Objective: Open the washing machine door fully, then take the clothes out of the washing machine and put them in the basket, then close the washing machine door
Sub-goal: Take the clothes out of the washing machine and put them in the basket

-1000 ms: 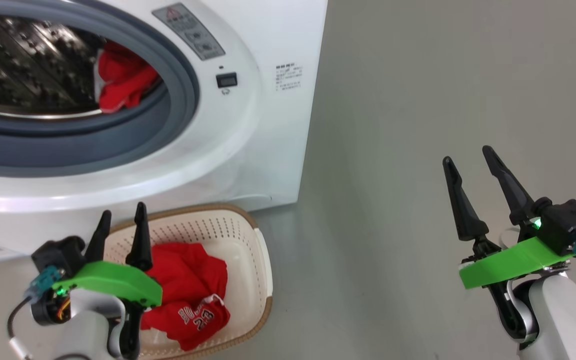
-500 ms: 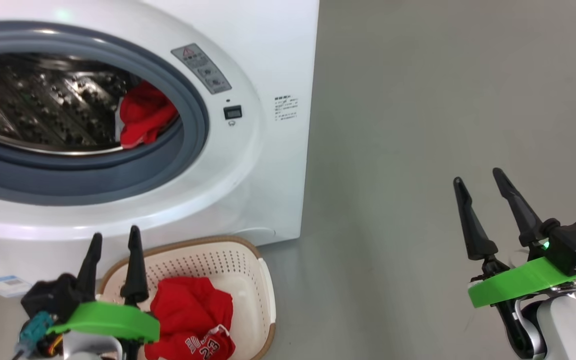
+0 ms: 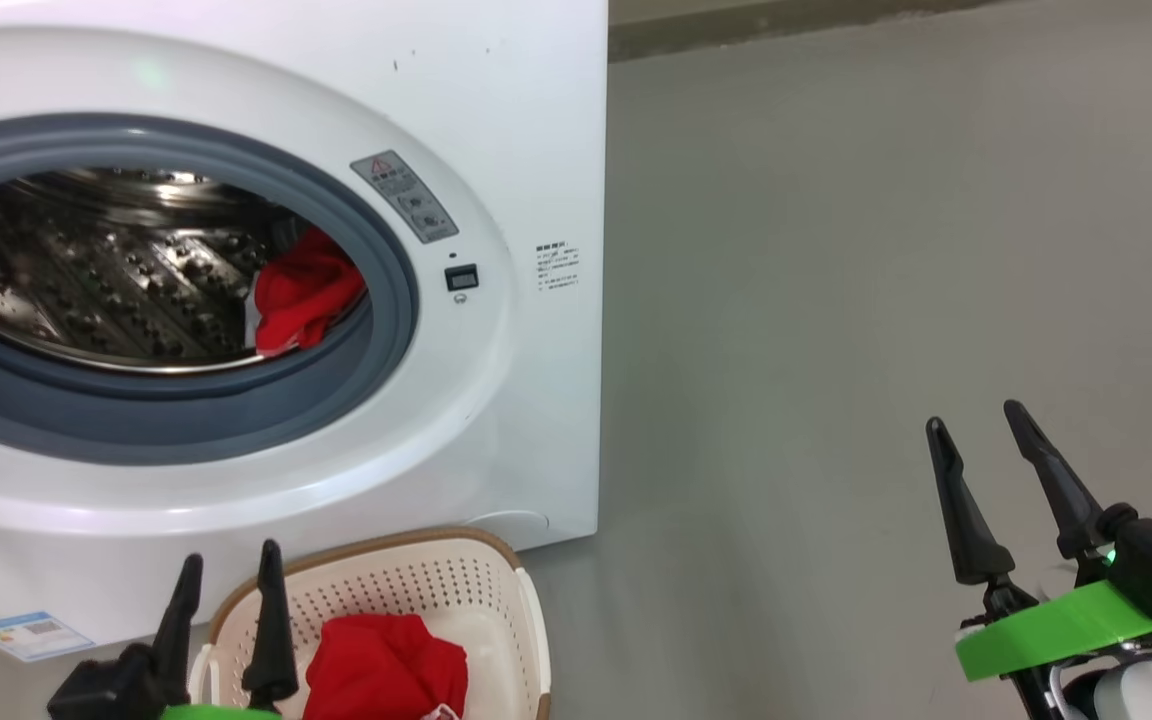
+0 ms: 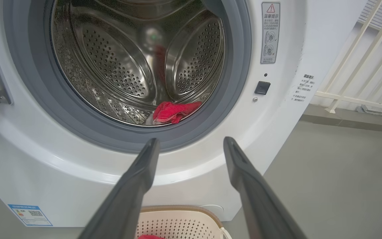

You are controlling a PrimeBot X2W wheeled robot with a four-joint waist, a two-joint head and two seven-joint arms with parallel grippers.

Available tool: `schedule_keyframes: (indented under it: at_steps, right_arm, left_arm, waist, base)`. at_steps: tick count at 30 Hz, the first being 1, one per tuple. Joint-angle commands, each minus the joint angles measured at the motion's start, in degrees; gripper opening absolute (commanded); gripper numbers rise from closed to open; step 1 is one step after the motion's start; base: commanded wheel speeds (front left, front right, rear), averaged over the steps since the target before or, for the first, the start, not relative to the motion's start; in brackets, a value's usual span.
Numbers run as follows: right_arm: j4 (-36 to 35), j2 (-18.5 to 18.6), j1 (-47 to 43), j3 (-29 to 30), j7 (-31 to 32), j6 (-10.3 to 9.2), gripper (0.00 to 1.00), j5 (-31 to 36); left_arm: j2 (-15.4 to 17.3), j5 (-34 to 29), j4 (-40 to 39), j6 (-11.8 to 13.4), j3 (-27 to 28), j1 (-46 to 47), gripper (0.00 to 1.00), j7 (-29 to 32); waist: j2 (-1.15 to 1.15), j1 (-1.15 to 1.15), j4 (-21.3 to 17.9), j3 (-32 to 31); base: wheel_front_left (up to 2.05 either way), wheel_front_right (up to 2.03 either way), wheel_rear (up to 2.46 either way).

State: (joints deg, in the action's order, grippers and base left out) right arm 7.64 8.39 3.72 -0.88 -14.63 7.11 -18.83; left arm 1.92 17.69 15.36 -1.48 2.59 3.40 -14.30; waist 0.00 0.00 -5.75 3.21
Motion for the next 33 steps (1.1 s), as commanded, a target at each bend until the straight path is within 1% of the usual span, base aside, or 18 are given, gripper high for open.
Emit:
schedule_keyframes:
  at_steps: [1, 13, 24, 33]
  right_arm:
    - [-2.0, 0.6, -0.2, -1.0, -0.4, 0.37, 1.0, 0.8]
    - [-3.2, 0.7, -2.4, -1.1, -0.4, 0.37, 1.0, 0.9]
    - [-2.8, 0.9, -2.2, -2.0, -0.4, 0.37, 1.0, 1.2]
    - [-2.6, 1.0, -2.2, -2.5, -0.4, 0.37, 1.0, 1.1]
  left_arm:
    - [1.1, -0.5, -1.9, 0.1, 2.1, -0.5, 1.0, -0.7]
    - [1.2, -1.0, -4.8, -0.3, 3.1, -4.4, 1.0, -0.7]
    - [1.5, -3.1, -4.9, 0.8, 3.1, -4.3, 1.0, -0.7]
    - [1.4, -3.6, -4.9, 1.1, 3.0, -4.4, 1.0, -0.7]
  waist:
    - [0.0, 0.0, -0.3, -1.5]
    - [0.0, 0.0, -1.0, -3.2]
    - [0.0, 0.0, -1.0, -3.3]
    - [0.0, 0.0, -0.9, -3.3]
  base:
    - [0.0, 0.0, 0.0]
    - [0.0, 0.0, 0.0]
    - [0.0, 0.0, 0.0]
    - [0.0, 0.0, 0.0]
